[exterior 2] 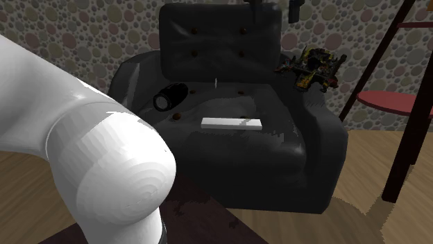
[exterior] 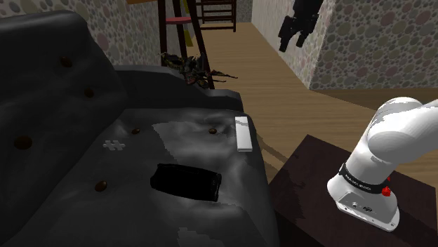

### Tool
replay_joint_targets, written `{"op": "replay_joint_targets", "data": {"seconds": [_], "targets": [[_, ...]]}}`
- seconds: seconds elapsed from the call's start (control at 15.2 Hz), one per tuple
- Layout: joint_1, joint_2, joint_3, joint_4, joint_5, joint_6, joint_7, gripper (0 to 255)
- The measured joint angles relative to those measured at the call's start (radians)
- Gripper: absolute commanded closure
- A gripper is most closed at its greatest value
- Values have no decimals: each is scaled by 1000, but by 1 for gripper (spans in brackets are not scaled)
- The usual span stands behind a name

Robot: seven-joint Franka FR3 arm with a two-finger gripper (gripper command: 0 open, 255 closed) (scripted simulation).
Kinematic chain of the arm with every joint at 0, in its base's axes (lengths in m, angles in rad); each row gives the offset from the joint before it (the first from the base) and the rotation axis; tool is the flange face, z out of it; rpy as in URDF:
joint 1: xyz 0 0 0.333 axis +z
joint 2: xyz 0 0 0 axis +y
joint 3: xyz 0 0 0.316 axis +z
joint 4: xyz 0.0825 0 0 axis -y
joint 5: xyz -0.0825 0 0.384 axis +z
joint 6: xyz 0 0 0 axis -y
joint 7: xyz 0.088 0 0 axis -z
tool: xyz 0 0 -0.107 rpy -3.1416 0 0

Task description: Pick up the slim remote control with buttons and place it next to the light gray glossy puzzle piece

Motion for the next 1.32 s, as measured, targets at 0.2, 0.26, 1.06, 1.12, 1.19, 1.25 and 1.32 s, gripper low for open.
{"op": "replay_joint_targets", "data": {"seconds": [0.2, 0.26, 1.06, 1.12, 1.19, 1.25, 1.32], "targets": [[-3, 6, 17, -27, 8, 22, 34, 0], [-4, 11, 30, -42, 14, 36, 59, 0], [-11, 188, 226, -222, 107, 300, 424, 0], [-10, 210, 244, -231, 115, 323, 456, 0], [-14, 244, 259, -225, 118, 345, 486, 0], [-18, 281, 272, -226, 120, 376, 512, 0], [-20, 313, 287, -226, 123, 400, 543, 0]]}}
